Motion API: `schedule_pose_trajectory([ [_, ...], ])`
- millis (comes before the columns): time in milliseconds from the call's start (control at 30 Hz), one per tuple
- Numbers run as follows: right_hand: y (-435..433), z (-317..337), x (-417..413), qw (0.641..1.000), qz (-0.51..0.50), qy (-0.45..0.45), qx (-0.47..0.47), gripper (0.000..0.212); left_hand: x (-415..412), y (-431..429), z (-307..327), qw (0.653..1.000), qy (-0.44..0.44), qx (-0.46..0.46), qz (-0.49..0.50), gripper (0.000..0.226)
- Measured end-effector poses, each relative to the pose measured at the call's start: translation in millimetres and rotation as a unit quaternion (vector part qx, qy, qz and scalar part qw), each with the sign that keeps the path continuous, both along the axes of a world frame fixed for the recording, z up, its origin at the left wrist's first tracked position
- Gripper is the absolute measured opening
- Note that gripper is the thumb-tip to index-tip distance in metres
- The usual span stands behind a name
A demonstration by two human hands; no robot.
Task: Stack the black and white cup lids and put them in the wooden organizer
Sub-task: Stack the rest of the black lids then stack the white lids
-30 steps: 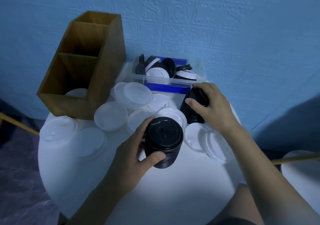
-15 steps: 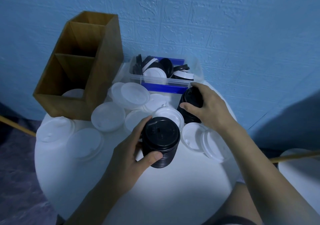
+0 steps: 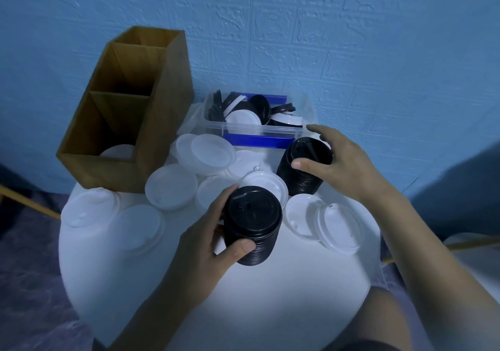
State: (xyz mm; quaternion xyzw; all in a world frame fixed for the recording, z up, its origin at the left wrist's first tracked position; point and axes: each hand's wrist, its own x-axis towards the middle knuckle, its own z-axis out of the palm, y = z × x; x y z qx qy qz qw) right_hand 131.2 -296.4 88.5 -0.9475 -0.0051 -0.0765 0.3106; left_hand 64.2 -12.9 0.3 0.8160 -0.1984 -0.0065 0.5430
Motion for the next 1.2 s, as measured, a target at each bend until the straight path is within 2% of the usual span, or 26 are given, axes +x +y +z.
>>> schedule_pose_trajectory([
  [167, 13.8, 22.8, 29.4, 0.996, -0.003, -0.062, -0.060, 0.035, -1.5, -2.2, 1.7, 1.000, 0.004, -0.011, 0.000, 0.079],
  [233, 18.7, 28.8, 59.3, 0.995, -0.012, -0.062, -0.080, 0.030, -2.4, -2.4, 2.9, 1.000, 0.003, -0.014, 0.001, 0.078],
  [367, 32.0, 26.9, 126.0, 0.992, -0.022, 0.001, -0.125, 0.028, -2.7, -2.1, 3.4, 1.000, 0.008, -0.022, 0.001, 0.078],
  [500, 44.7, 20.9, 166.8, 0.989, -0.023, 0.071, -0.131, 0.007, -2.0, 0.7, 3.3, 1.000, 0.019, -0.020, 0.000, 0.080],
  [567, 51.1, 21.5, 177.5, 0.991, -0.018, 0.081, -0.101, 0.011, -0.9, 2.8, 3.9, 1.000, 0.023, -0.019, -0.002, 0.081],
  [667, 55.7, 20.3, 186.2, 0.994, -0.017, 0.095, -0.047, 0.031, -0.1, 2.7, 2.6, 0.999, 0.024, -0.021, -0.008, 0.081],
  [733, 54.3, 18.0, 187.9, 0.995, -0.024, 0.099, -0.017, 0.033, 0.3, 2.0, 2.9, 0.999, 0.025, -0.020, -0.009, 0.081],
  [867, 45.2, 22.6, 178.7, 0.995, -0.039, 0.048, 0.075, 0.036, 1.5, 3.4, 0.2, 0.999, 0.031, -0.017, -0.006, 0.083],
  [1100, 45.1, 58.2, 94.7, 0.979, 0.025, -0.039, 0.197, 0.029, 2.7, 2.3, 0.2, 1.000, 0.026, -0.016, 0.002, 0.083],
  [1200, 55.9, 55.0, 29.9, 0.976, 0.091, -0.055, 0.190, 0.034, 2.2, 1.4, 2.0, 1.000, 0.021, -0.021, 0.001, 0.082],
])
